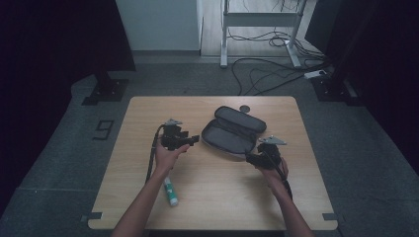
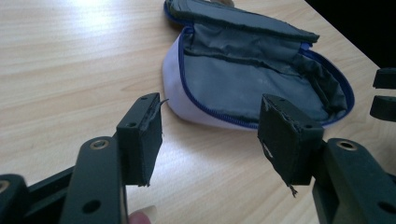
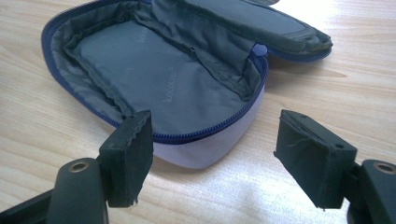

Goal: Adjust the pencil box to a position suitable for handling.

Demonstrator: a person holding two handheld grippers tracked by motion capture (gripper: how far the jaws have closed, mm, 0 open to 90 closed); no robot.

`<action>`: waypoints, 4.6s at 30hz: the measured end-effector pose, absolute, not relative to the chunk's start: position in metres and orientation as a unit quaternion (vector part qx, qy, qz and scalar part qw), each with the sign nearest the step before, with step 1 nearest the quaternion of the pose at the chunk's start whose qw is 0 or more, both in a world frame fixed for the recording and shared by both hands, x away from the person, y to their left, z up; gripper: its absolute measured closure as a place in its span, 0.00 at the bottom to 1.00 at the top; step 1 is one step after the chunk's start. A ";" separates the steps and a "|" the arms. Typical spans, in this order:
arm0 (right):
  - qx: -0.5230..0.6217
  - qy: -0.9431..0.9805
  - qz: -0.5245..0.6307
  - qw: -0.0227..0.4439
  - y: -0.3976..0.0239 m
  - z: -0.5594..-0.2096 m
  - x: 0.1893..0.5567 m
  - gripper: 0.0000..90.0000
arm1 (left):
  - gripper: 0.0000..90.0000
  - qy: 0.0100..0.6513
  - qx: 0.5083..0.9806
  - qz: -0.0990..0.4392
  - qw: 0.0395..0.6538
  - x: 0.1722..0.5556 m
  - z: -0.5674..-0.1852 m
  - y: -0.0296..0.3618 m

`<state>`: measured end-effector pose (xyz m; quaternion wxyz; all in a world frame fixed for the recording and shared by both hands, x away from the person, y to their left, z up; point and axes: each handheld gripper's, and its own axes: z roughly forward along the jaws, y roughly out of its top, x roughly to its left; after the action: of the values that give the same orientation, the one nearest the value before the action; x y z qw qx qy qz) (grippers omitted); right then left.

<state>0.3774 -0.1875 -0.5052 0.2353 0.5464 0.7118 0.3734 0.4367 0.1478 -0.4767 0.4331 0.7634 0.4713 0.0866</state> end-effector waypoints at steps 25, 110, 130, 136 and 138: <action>0.562 0.699 0.366 0.248 -0.186 -0.506 0.414 0.34 | 0.45 0.480 0.780 0.083 0.394 0.468 -0.484 0.107; 0.555 0.697 0.374 0.258 -0.203 -0.507 0.428 0.93 | 0.95 0.502 0.772 0.032 0.389 0.489 -0.495 0.113; 0.535 0.692 0.408 0.264 -0.196 -0.482 0.412 0.94 | 0.96 0.477 0.775 0.052 0.412 0.465 -0.465 0.127; 0.534 0.687 0.420 0.258 -0.195 -0.477 0.409 0.95 | 0.96 0.477 0.771 0.046 0.419 0.461 -0.465 0.134; 0.530 0.689 0.421 0.259 -0.194 -0.475 0.408 0.95 | 0.96 0.477 0.771 0.044 0.419 0.459 -0.466 0.137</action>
<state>0.4084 -0.1936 -0.4749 0.2594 0.5304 0.6885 0.4211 0.4592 0.1367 -0.4657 0.4194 0.7710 0.4772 0.0444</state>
